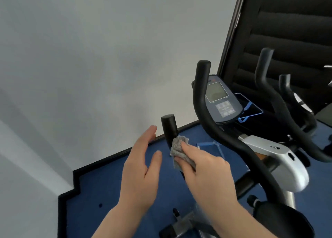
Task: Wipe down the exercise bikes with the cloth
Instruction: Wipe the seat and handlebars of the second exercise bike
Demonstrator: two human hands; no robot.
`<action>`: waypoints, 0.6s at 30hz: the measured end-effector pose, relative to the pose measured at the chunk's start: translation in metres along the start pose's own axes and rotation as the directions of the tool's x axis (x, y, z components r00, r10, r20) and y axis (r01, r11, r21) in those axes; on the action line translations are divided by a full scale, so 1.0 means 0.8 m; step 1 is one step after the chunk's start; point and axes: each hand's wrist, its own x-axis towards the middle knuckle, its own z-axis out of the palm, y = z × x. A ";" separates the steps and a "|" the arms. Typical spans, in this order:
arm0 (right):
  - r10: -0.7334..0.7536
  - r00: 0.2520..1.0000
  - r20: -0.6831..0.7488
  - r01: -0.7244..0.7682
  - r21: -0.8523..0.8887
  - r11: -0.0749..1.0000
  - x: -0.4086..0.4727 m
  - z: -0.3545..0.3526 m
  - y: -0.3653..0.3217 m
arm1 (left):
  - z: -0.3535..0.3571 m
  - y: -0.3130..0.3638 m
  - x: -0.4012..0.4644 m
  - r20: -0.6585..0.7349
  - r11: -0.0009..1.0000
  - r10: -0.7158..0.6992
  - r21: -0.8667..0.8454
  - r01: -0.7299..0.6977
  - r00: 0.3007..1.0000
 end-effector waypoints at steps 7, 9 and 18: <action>0.249 0.966 0.069 -0.256 0.377 0.890 0.020 0.019 -0.007 | 0.005 0.001 0.020 0.026 0.997 0.014 -0.080 -0.011 1.000; 0.280 0.957 0.072 -0.285 0.408 0.867 0.020 0.018 -0.011 | 0.005 0.001 0.024 0.043 0.993 0.027 -0.114 -0.022 0.999; -0.111 0.980 0.163 0.041 0.384 0.923 0.096 -0.005 -0.007 | -0.021 -0.011 0.048 0.139 0.987 0.085 -0.148 -0.065 0.987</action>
